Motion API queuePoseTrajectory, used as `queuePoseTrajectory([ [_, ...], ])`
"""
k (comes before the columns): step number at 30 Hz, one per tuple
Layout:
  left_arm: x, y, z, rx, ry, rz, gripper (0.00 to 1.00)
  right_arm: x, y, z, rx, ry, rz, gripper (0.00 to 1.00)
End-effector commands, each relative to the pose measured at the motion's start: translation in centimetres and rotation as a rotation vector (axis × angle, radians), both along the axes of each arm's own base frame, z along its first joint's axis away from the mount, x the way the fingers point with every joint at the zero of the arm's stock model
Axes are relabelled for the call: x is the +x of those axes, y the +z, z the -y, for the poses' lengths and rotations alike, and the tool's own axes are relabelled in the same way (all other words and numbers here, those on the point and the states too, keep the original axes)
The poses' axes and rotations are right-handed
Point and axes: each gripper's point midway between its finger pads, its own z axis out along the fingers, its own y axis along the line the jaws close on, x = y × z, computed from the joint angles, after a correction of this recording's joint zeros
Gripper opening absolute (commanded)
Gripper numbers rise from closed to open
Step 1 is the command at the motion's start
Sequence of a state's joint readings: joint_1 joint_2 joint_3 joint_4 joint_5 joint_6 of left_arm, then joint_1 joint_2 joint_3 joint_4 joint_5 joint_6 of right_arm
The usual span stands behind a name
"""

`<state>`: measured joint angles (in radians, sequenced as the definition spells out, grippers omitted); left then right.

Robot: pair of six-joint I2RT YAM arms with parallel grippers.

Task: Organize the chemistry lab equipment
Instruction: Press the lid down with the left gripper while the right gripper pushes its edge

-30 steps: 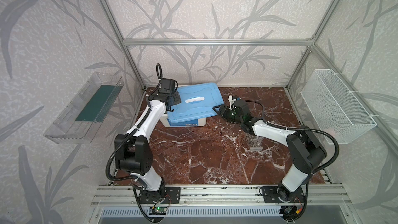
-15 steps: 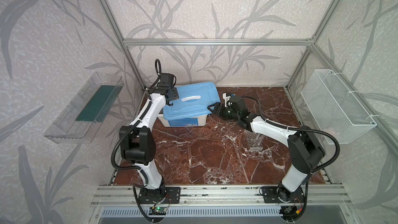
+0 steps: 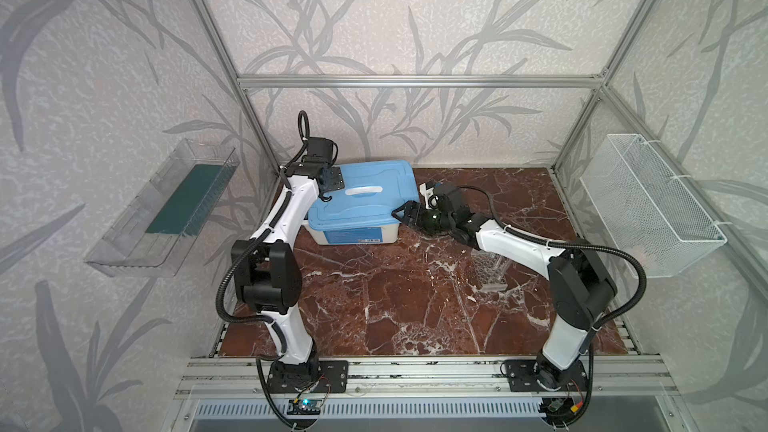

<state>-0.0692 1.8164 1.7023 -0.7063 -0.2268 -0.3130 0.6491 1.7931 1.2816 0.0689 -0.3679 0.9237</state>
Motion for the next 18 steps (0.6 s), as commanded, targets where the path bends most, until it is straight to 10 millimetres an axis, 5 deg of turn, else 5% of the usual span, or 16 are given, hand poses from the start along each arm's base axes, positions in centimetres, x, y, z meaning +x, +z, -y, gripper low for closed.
queuePoseTrajectory([
  [1, -0.2, 1.0, -0.9, 0.040, 0.011, -0.006, 0.85, 0.4, 1.5, 0.9, -0.018, 0.006, 0.032, 0.84],
  [9, 0.0, 0.4, -1.7, 0.021, 0.036, -0.018, 0.83, 0.5, 2.2, 4.2, -0.200, -0.016, 0.097, 0.83],
  [18, 0.5, 0.6, -1.7, -0.034, 0.032, -0.005, 0.83, -0.2, 2.7, 2.2, -0.287, 0.074, 0.158, 0.66],
])
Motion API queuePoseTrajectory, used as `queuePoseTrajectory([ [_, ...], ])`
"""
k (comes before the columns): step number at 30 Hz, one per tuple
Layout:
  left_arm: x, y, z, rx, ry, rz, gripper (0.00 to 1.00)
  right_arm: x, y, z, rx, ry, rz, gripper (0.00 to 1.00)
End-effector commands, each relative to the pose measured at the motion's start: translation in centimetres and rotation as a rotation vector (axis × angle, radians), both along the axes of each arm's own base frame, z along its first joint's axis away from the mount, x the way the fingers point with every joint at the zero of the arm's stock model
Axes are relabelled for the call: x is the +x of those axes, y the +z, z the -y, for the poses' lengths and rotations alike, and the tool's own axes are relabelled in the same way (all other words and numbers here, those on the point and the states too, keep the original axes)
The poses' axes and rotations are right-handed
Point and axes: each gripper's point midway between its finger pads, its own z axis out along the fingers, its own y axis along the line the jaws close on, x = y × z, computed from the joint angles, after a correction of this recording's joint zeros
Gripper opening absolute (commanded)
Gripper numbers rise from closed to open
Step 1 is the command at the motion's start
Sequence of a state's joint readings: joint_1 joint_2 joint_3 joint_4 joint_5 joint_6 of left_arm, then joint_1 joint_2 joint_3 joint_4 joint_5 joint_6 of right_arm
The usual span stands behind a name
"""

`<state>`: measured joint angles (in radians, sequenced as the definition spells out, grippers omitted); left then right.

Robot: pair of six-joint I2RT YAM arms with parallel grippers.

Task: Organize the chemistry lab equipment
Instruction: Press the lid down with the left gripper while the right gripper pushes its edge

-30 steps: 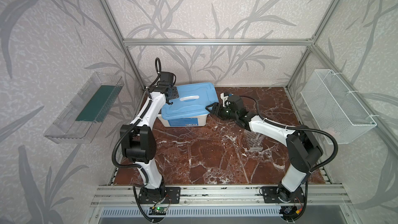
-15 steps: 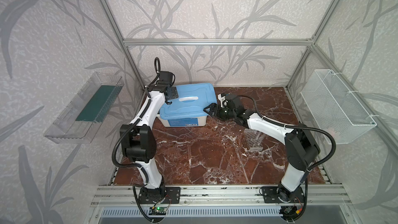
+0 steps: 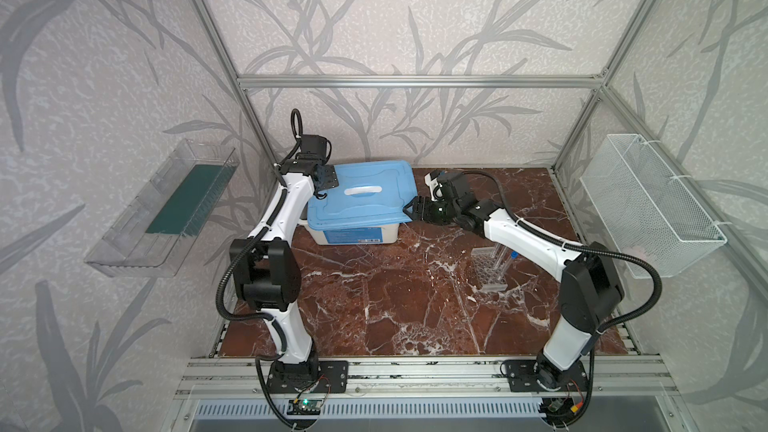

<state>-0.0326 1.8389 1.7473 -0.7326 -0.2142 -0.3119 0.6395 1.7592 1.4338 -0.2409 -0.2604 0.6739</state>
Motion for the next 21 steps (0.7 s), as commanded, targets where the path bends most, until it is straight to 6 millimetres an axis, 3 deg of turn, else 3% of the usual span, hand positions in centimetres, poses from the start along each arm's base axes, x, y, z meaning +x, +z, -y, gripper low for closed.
queuePoseTrajectory([
  [1, 0.1, 0.1, -0.2, -0.039, 0.005, 0.000, 0.83, -0.7, 0.5, -0.6, -0.049, 0.047, 0.029, 0.64],
  [11, 0.9, -1.0, -0.5, -0.050, 0.007, -0.043, 0.82, 0.0, 1.1, -2.6, 0.036, 0.054, 0.005, 0.55],
  [21, -1.7, 1.0, -2.1, 0.013, 0.076, -0.018, 0.81, 1.5, 0.1, -1.7, -0.108, 0.048, 0.030, 0.55],
])
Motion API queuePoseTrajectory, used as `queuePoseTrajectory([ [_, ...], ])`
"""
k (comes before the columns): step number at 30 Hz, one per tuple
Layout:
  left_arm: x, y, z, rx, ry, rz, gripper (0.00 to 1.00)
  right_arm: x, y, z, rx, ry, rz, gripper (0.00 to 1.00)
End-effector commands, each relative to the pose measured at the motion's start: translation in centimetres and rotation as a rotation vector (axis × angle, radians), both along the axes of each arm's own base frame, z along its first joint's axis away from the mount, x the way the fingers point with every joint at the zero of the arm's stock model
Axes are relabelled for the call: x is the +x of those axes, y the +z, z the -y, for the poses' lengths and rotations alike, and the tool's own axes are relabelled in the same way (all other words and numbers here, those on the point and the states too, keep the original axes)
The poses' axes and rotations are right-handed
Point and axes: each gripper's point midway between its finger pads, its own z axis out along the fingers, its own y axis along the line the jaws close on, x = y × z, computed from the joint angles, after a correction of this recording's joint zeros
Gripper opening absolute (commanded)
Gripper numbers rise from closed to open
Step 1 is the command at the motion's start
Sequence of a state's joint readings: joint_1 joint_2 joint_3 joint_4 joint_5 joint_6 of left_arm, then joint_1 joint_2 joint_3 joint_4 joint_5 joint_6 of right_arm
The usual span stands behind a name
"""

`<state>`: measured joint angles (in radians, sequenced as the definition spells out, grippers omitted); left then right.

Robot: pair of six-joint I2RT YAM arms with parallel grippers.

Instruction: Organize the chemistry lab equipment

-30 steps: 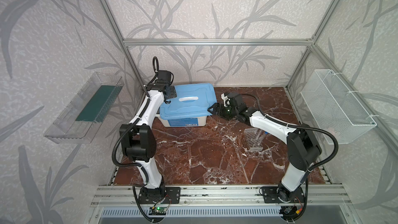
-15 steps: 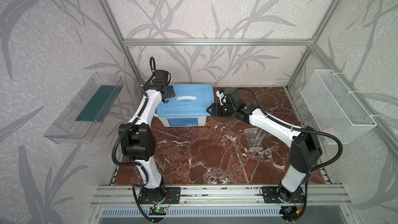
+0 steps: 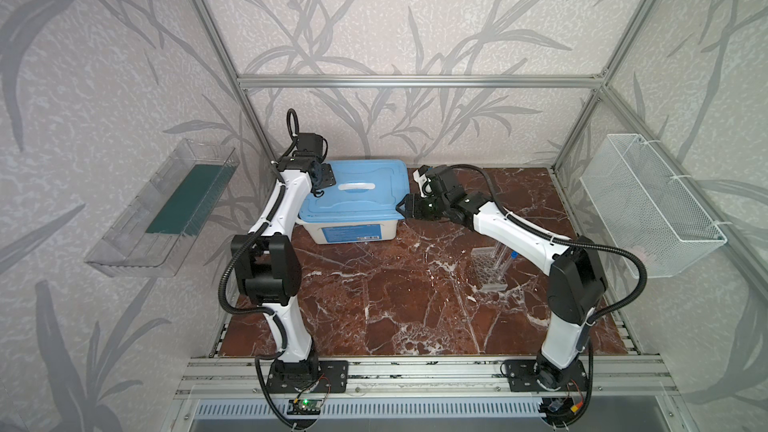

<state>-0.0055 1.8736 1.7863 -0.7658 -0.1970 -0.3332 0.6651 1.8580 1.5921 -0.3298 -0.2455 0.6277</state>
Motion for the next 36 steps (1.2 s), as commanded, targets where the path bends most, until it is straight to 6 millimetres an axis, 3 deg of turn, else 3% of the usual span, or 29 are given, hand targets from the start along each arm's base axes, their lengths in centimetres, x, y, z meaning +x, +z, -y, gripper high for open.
queuePoseTrajectory([
  [1, -2.2, 1.6, -1.3, 0.042, 0.050, 0.002, 0.82, 0.5, -0.2, 0.5, -0.073, 0.010, 0.019, 0.54],
  [8, -4.0, 1.9, -1.6, 0.031, 0.069, 0.023, 0.91, 1.9, 0.5, 1.4, -0.122, -0.008, 0.073, 0.54],
  [16, -4.4, -2.0, -1.9, -0.033, 0.061, -0.009, 0.98, 3.5, -0.6, 0.4, -0.072, 0.076, 0.014, 0.51],
  [23, -4.2, -3.3, -0.2, -0.115, -0.005, 0.020, 0.96, 3.9, -0.8, 0.3, -0.051, 0.104, 0.012, 0.52],
  [33, -4.3, -4.6, 4.3, -0.270, -0.122, 0.018, 0.90, 4.8, -1.2, 2.4, -0.001, 0.125, -0.012, 0.47],
  [36, -4.5, -4.7, 6.4, -0.316, -0.176, 0.010, 0.90, 5.1, -1.1, 2.4, 0.021, 0.139, -0.019, 0.46],
])
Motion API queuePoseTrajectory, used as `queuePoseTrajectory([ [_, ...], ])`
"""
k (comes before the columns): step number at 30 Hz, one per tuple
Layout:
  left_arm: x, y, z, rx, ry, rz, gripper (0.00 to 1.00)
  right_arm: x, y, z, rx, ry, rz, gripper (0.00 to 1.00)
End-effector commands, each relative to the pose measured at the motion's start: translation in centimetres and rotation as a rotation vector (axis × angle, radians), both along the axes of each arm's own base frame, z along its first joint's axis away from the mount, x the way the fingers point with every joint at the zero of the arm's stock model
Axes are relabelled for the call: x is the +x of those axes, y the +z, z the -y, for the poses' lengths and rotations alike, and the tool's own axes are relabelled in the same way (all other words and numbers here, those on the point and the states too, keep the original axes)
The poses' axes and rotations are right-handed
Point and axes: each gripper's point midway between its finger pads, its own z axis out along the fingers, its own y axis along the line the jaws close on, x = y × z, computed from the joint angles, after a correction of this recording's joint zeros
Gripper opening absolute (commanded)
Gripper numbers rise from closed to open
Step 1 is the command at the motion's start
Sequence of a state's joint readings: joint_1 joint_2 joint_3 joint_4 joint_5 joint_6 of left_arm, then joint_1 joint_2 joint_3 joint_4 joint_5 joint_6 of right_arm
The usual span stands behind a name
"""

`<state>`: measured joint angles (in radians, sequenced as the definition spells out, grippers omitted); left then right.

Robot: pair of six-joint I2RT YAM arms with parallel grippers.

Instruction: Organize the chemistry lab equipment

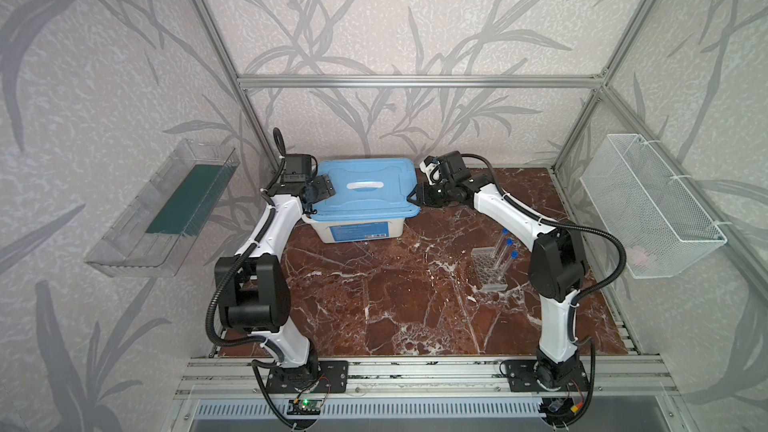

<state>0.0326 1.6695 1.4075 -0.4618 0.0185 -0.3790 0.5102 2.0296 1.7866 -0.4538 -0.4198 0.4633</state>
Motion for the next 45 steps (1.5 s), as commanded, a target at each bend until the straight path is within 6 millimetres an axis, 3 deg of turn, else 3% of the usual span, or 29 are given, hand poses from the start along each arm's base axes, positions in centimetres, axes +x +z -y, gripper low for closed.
queuePoseTrajectory([
  [1, -2.2, -2.9, 5.3, -0.130, -0.145, -0.112, 0.89, -0.1, 0.9, -0.6, 0.046, 0.060, 0.017, 0.46],
  [4, -1.9, -2.0, 6.9, -0.166, -0.184, -0.072, 0.87, 0.4, 0.4, 0.0, 0.027, 0.060, 0.011, 0.42],
  [9, -1.8, -0.3, 6.9, -0.157, -0.181, -0.029, 0.83, 1.4, -0.7, 0.9, 0.043, 0.063, -0.030, 0.37],
  [14, -1.9, 0.0, 7.0, -0.157, -0.187, -0.017, 0.90, 1.4, 0.2, 0.5, 0.077, 0.088, -0.021, 0.36],
  [17, -1.9, 0.5, 7.1, -0.169, -0.189, 0.006, 0.91, 1.6, 0.5, 0.2, 0.118, 0.087, -0.041, 0.27],
  [20, -2.0, 0.6, 7.0, -0.163, -0.186, 0.002, 0.91, 2.3, 0.8, 0.4, 0.196, 0.072, -0.085, 0.26],
  [25, -2.1, -0.3, 5.6, -0.103, -0.129, -0.038, 0.89, 2.7, -0.1, 1.6, 0.094, 0.008, -0.086, 0.28],
  [32, -0.7, -2.2, 4.7, -0.042, -0.103, -0.128, 0.78, 2.6, -1.0, 1.9, -0.095, -0.008, -0.045, 0.34],
  [38, 0.3, -3.5, 3.6, 0.009, -0.066, -0.173, 0.76, 2.8, -2.3, 1.7, -0.182, 0.007, -0.038, 0.35],
  [42, 0.1, -3.7, 4.0, -0.006, -0.069, -0.174, 0.76, 2.9, -2.7, 2.1, -0.241, 0.008, -0.024, 0.35],
  [45, -0.1, -2.4, 3.8, 0.003, -0.069, -0.126, 0.81, 2.7, -3.2, 2.6, -0.287, 0.011, -0.018, 0.36],
])
